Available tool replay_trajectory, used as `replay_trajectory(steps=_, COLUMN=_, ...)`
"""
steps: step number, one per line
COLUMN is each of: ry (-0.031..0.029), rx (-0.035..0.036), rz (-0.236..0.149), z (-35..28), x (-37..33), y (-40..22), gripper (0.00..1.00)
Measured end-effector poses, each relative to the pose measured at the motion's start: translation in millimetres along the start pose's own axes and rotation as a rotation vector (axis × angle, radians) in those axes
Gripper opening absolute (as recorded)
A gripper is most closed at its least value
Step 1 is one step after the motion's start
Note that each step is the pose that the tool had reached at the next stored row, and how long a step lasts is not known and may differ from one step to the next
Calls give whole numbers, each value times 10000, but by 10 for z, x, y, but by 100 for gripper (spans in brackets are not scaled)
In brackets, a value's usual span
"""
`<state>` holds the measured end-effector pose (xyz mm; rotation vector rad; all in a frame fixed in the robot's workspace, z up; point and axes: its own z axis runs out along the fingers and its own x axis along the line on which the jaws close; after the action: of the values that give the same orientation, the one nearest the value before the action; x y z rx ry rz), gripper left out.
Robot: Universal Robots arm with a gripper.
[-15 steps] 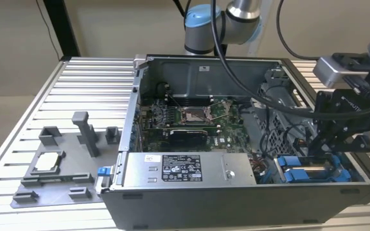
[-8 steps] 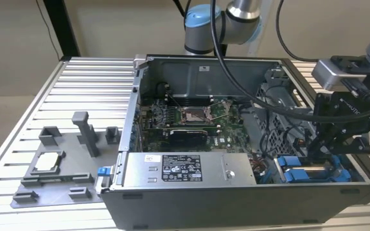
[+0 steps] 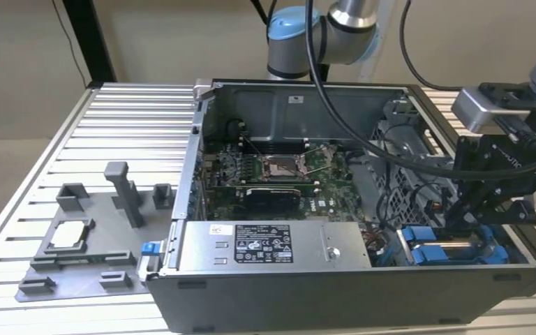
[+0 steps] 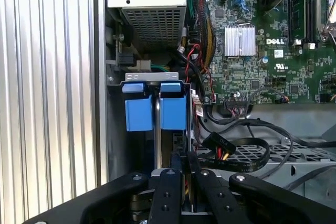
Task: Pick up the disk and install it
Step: 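Insert the second disk wire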
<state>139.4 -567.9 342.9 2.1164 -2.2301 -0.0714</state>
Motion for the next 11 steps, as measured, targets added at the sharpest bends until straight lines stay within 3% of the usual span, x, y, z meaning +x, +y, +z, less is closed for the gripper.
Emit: replay_trajectory(steps=11, ry=2, rx=0, rz=1, z=23, x=1, y=-3, gripper=0)
